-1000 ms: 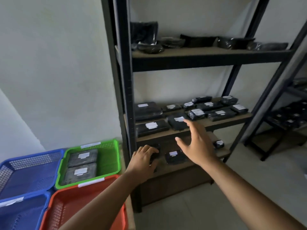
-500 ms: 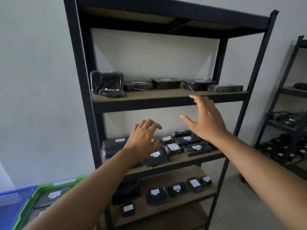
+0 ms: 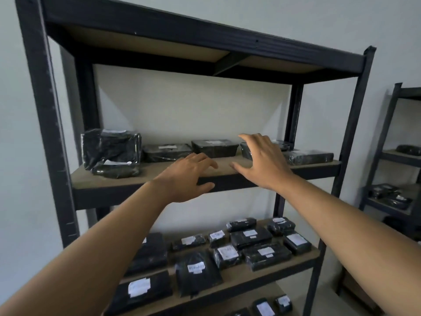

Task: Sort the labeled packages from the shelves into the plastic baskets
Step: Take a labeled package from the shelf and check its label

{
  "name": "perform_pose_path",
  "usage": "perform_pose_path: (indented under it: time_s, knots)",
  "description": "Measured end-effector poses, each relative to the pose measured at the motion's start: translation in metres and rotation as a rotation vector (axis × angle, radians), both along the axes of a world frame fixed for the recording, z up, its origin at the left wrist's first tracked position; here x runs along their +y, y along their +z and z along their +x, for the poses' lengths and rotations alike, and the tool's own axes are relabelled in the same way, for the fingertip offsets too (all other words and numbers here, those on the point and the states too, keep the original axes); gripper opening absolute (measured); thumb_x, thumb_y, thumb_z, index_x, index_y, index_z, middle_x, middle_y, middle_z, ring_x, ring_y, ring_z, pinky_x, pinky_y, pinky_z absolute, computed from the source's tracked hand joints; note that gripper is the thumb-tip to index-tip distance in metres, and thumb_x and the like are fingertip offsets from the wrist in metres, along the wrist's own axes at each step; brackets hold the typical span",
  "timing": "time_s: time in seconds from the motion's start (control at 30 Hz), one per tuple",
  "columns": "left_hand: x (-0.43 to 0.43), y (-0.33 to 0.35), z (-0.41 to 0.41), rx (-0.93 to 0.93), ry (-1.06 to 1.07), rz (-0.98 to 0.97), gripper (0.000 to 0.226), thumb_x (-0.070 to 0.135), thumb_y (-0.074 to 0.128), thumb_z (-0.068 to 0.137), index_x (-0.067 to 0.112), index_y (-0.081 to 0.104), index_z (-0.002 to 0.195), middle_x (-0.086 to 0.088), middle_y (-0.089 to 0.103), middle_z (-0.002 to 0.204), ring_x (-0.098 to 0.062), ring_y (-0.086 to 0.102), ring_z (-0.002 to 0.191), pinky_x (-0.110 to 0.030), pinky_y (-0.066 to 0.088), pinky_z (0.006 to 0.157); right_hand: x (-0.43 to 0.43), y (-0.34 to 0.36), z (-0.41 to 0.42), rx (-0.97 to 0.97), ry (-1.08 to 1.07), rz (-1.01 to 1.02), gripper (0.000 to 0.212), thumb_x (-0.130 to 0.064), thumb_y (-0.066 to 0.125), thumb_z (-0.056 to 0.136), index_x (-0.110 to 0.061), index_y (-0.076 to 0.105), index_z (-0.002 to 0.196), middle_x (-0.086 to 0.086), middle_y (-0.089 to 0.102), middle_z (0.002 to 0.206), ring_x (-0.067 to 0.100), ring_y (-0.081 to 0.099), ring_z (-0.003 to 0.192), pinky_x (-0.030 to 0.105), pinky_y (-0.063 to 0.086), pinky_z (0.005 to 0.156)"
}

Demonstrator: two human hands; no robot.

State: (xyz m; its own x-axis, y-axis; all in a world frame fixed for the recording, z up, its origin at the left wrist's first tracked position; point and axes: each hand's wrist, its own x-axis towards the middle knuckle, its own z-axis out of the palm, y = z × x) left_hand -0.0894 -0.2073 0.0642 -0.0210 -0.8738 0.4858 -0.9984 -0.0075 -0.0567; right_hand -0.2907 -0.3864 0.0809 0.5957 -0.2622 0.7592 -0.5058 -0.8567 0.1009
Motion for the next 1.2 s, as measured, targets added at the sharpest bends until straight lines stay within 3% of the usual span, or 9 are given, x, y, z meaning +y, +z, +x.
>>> perform_pose_path:
  time_s: [0.17, 0.37, 0.53, 0.73, 0.93, 1.07, 1.13, 1.2]
  knots:
    - [-0.029, 0.011, 0.008, 0.057, -0.02, 0.135, 0.057, 0.07, 0.06, 0.095, 0.041, 0.052, 0.144, 0.015, 0.053, 0.143, -0.011, 0.053, 0.127, -0.041, 0.049, 0.106, -0.047, 0.019, 0.021, 0.083, -0.012, -0.023, 0.085, -0.078, 0.055, 0.09, -0.029, 0.034, 0.155, 0.004, 0.053, 0.145, 0.029, 0.05, 0.132, 0.051, 0.047, 0.104]
    - [-0.049, 0.017, 0.008, 0.208, -0.03, 0.168, 0.057, 0.082, 0.06, 0.087, 0.047, 0.061, 0.131, 0.02, 0.057, 0.131, -0.005, 0.055, 0.121, -0.035, 0.047, 0.105, -0.093, 0.049, 0.058, 0.298, 0.03, 0.147, 0.096, -0.079, 0.061, 0.087, -0.038, 0.016, 0.161, 0.004, 0.042, 0.16, 0.027, 0.04, 0.145, 0.052, 0.04, 0.115]
    - [-0.056, 0.013, 0.007, 0.369, -0.013, 0.138, 0.052, 0.077, 0.065, 0.088, 0.046, 0.066, 0.13, 0.021, 0.058, 0.133, 0.0, 0.054, 0.124, -0.033, 0.046, 0.109, -0.127, 0.07, 0.09, 0.497, 0.06, 0.245, 0.107, -0.078, 0.069, 0.082, -0.043, 0.009, 0.164, 0.006, 0.031, 0.169, 0.03, 0.032, 0.152, 0.054, 0.037, 0.118]
    - [-0.056, 0.01, 0.006, 0.402, 0.043, 0.135, 0.051, 0.083, 0.064, 0.084, 0.054, 0.065, 0.126, 0.028, 0.057, 0.129, 0.002, 0.054, 0.125, -0.04, 0.048, 0.111, -0.157, 0.076, 0.131, 0.643, 0.097, 0.493, 0.128, -0.093, 0.072, 0.061, -0.053, 0.004, 0.162, -0.001, 0.014, 0.176, 0.029, 0.022, 0.159, 0.054, 0.029, 0.124]
    - [-0.056, 0.01, 0.001, 0.477, 0.036, 0.089, 0.039, 0.067, 0.076, 0.087, 0.051, 0.071, 0.123, 0.027, 0.062, 0.126, 0.006, 0.058, 0.122, -0.036, 0.049, 0.112, -0.17, 0.08, 0.153, 0.71, 0.105, 0.583, 0.115, -0.088, 0.063, 0.077, -0.042, 0.008, 0.167, -0.001, 0.007, 0.177, 0.029, 0.014, 0.162, 0.053, 0.02, 0.127]
    - [-0.055, 0.012, -0.002, 0.497, 0.046, 0.089, 0.037, 0.06, 0.079, 0.088, 0.05, 0.073, 0.123, 0.026, 0.062, 0.126, 0.006, 0.058, 0.123, -0.032, 0.048, 0.114, -0.185, 0.081, 0.155, 0.712, 0.069, 0.598, 0.112, -0.087, 0.062, 0.078, -0.041, 0.01, 0.167, 0.002, 0.01, 0.177, 0.031, 0.017, 0.161, 0.057, 0.02, 0.127]
    - [-0.055, 0.012, -0.003, 0.506, 0.056, 0.095, 0.036, 0.06, 0.079, 0.088, 0.051, 0.073, 0.123, 0.026, 0.063, 0.126, 0.004, 0.058, 0.124, -0.032, 0.047, 0.114, -0.186, 0.08, 0.153, 0.711, 0.086, 0.627, 0.115, -0.085, 0.065, 0.077, -0.039, 0.012, 0.167, 0.005, 0.018, 0.175, 0.033, 0.027, 0.156, 0.055, 0.026, 0.125]
    - [-0.056, 0.012, -0.004, 0.513, 0.07, 0.092, 0.036, 0.061, 0.08, 0.087, 0.053, 0.073, 0.122, 0.026, 0.063, 0.126, 0.004, 0.059, 0.124, -0.034, 0.047, 0.115, -0.184, 0.08, 0.152, 0.697, 0.113, 0.637, 0.13, -0.092, 0.067, 0.063, -0.038, 0.013, 0.168, 0.007, 0.028, 0.171, 0.034, 0.04, 0.149, 0.053, 0.032, 0.122]
